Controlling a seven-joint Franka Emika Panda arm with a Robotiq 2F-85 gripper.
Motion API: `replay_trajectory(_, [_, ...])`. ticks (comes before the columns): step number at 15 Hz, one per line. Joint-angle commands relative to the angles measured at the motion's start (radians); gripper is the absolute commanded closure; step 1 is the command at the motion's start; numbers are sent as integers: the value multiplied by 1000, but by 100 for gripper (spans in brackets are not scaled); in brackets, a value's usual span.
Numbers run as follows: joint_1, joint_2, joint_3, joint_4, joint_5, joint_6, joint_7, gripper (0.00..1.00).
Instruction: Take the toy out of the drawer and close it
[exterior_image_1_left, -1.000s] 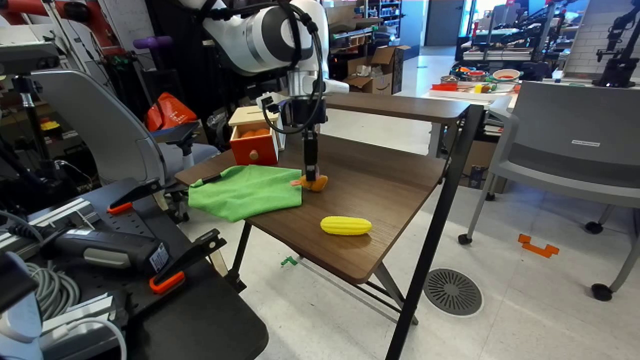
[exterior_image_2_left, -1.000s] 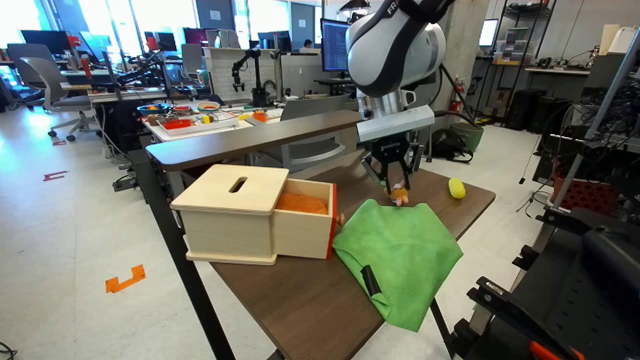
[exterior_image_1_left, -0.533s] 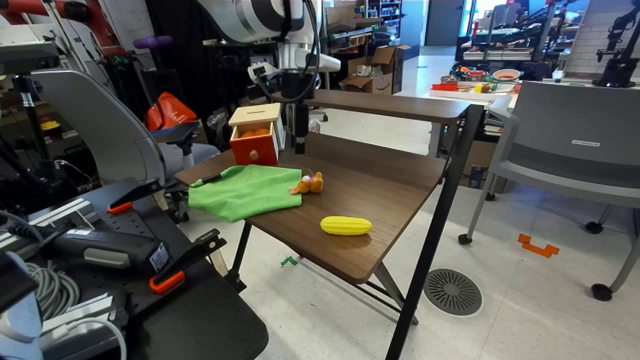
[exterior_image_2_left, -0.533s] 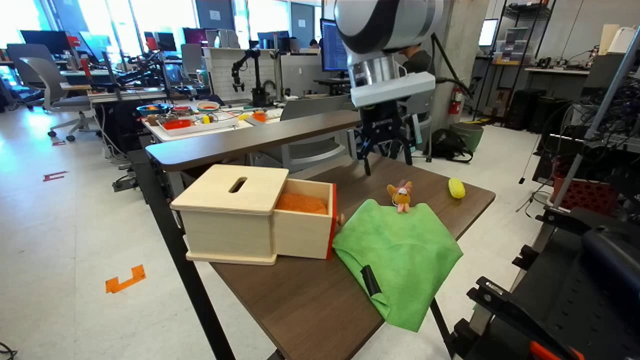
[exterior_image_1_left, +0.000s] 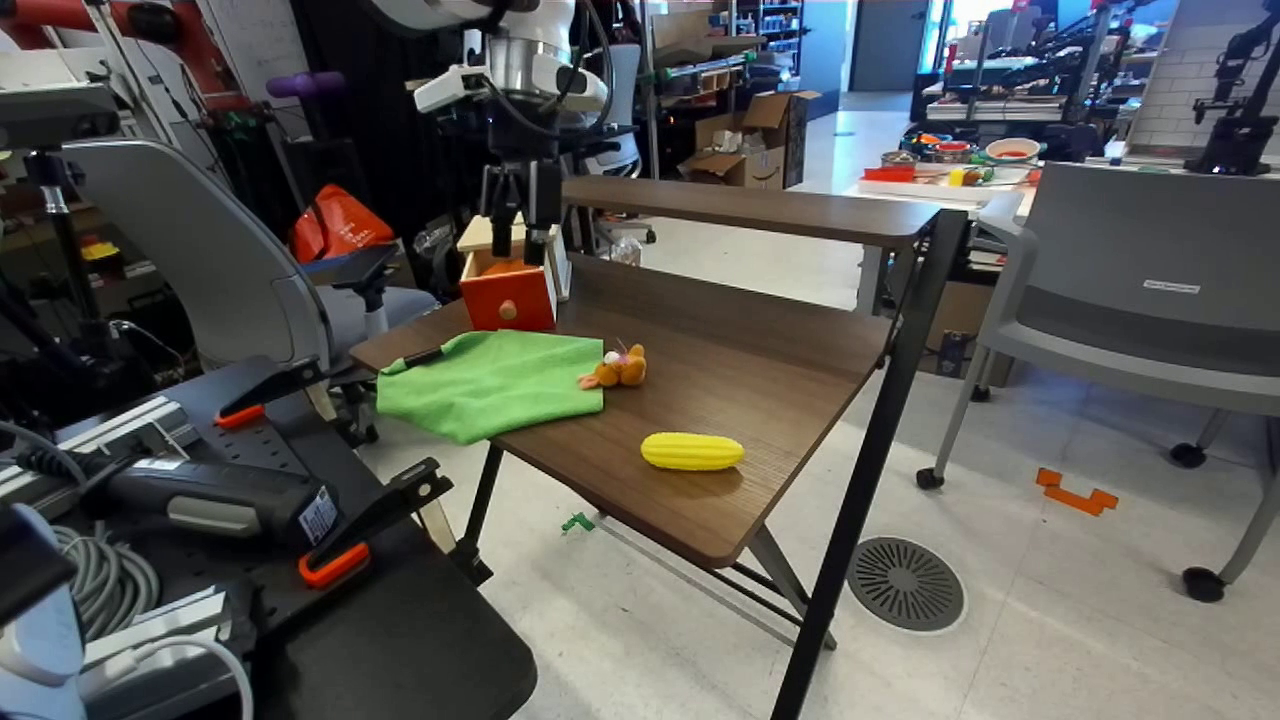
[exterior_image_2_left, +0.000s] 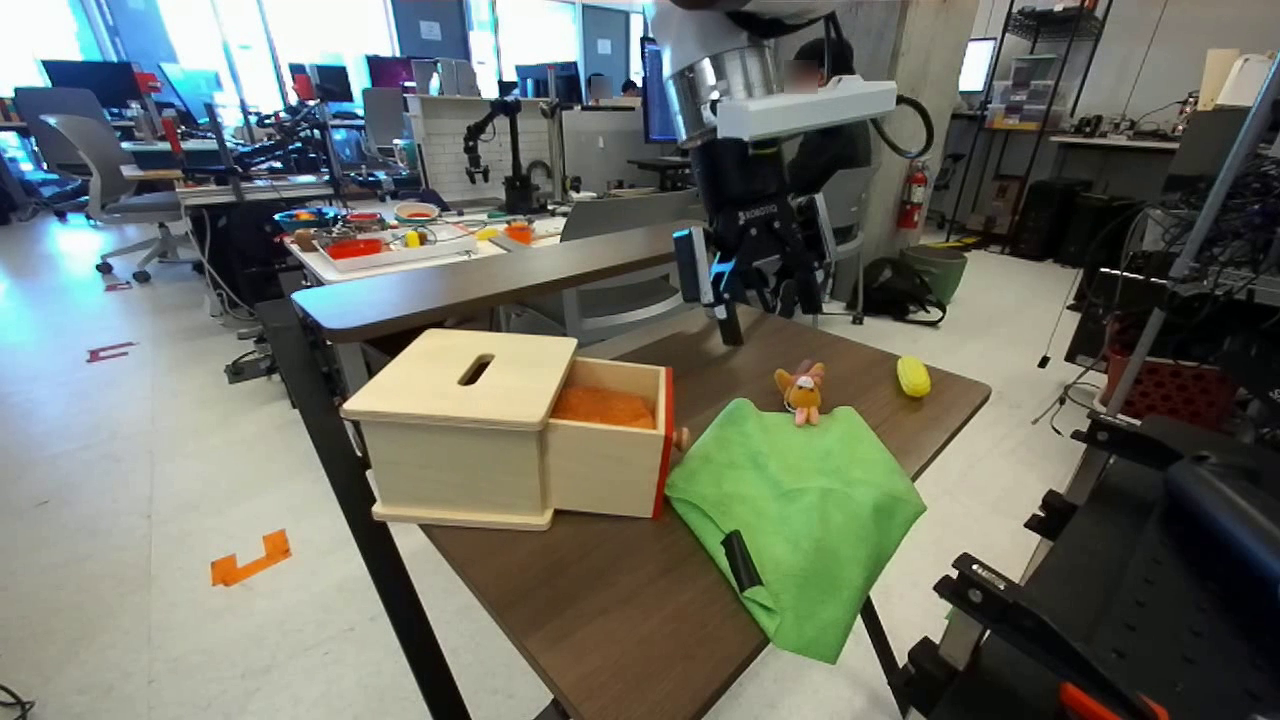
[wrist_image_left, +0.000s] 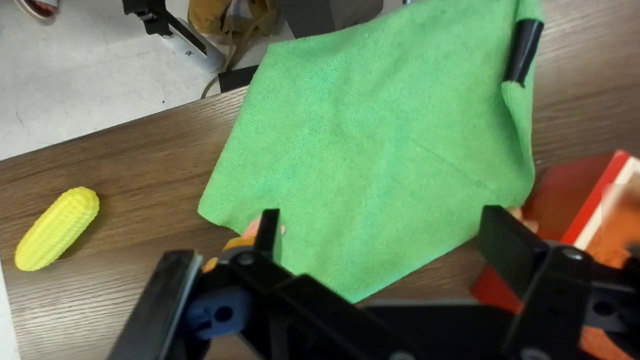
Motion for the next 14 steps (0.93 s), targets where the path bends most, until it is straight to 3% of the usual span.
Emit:
replay_trajectory(1, [18,-56,25,-101,-62,-3,-120,0])
replay_trajectory(6, [60,-53,34,-149,-209,-7,-235,0])
replay_trajectory(8, [109,-69,-15,-156,-297,1,-89,0])
replay_trajectory(10, [112,-122,-28,-194,-315,35,19,0])
replay_trajectory(11, [88,-39,3,-126,-283,10,-57,0])
replay_trajectory(14, [92,-87,-6,-149,-293,9,-5,0])
